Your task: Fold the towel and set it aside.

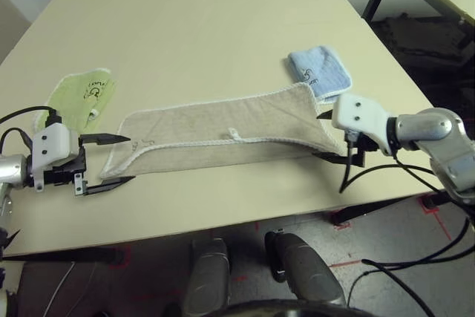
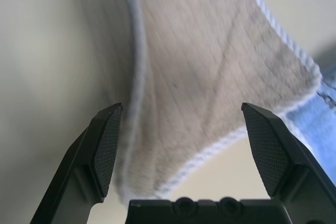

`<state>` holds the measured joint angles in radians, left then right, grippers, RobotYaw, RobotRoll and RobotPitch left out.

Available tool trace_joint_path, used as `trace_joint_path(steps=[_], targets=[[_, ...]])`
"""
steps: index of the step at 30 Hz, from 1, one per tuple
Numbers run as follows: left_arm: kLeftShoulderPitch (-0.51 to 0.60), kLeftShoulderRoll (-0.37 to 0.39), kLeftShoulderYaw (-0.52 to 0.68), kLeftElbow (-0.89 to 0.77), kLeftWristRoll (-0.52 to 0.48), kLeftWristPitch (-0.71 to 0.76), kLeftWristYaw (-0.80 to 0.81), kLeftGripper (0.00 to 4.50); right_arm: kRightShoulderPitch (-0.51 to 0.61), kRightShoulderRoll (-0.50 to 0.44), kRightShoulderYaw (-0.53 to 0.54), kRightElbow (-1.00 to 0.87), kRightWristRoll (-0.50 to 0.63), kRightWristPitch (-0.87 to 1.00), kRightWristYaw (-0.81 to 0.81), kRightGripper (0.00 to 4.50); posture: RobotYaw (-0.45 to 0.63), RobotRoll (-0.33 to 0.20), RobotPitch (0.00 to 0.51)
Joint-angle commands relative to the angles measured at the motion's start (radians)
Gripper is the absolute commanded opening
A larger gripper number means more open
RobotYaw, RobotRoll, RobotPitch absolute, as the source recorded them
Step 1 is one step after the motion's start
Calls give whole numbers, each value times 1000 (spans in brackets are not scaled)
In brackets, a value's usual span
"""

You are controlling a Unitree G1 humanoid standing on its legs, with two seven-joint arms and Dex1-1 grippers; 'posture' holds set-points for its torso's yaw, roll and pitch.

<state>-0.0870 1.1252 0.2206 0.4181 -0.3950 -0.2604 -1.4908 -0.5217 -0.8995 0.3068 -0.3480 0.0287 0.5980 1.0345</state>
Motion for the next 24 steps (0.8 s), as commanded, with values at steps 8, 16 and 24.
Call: trace_joint_path(steps=[8,16,24], targets=[[81,183,33,-239,-27,459,-22,4476,8,-85,102,-134,-48,116,105,4500,-67,0,167],[48,186,35,-275,-2,514,-17,4500,-20,-36,123,-129,-75,162,67,4156,-74,0,165],[97,240,32,-356,24,591,-40,4500,-33,-37,140,-123,-106,149,74,1417,-74,0,161]])
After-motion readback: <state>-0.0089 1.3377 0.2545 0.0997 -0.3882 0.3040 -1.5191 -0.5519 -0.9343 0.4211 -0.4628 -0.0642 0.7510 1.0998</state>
